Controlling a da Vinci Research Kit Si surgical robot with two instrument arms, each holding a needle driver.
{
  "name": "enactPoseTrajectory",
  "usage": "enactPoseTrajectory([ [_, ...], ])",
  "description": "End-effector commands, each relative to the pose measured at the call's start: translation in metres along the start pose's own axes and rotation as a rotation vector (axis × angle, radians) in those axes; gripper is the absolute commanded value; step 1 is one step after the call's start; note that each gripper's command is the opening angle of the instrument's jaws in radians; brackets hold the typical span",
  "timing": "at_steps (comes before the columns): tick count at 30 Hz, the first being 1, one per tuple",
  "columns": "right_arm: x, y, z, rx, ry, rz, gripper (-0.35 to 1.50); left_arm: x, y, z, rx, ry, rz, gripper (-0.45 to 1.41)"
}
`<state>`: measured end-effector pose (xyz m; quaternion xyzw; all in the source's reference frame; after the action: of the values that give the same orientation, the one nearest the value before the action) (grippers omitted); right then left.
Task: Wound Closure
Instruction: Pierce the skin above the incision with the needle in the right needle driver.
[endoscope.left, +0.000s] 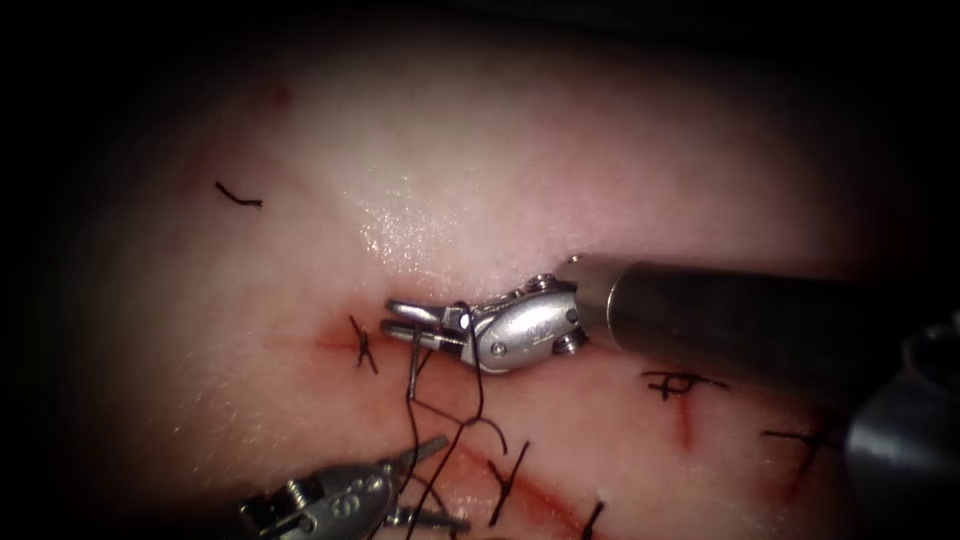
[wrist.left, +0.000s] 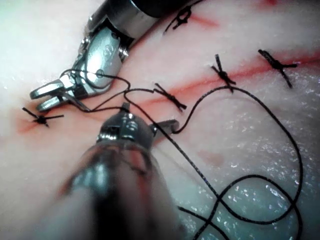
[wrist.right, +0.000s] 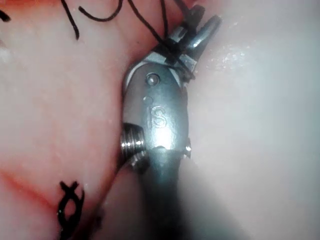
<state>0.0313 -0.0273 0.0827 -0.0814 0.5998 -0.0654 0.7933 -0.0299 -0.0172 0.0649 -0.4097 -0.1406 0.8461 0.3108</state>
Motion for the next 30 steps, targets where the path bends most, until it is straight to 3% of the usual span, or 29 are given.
enactPoseTrajectory([
  [1,-0.0006,-0.0006,0.0008,0.007,-0.004,0.01,-0.35,0.0,-0.0002,0.0008,-0.001,0.002,0.001,0.39],
  [12,-0.0022,-0.004,0.0011,0.166,-0.068,0.091,-0.35,0.0,-0.0002,0.0005,-0.006,-0.007,0.003,0.37],
  [30,-0.0044,-0.0068,-0.0014,0.258,-0.151,0.183,-0.35,-0.0001,-0.0004,0.0,-0.01,-0.014,0.004,0.37],
])
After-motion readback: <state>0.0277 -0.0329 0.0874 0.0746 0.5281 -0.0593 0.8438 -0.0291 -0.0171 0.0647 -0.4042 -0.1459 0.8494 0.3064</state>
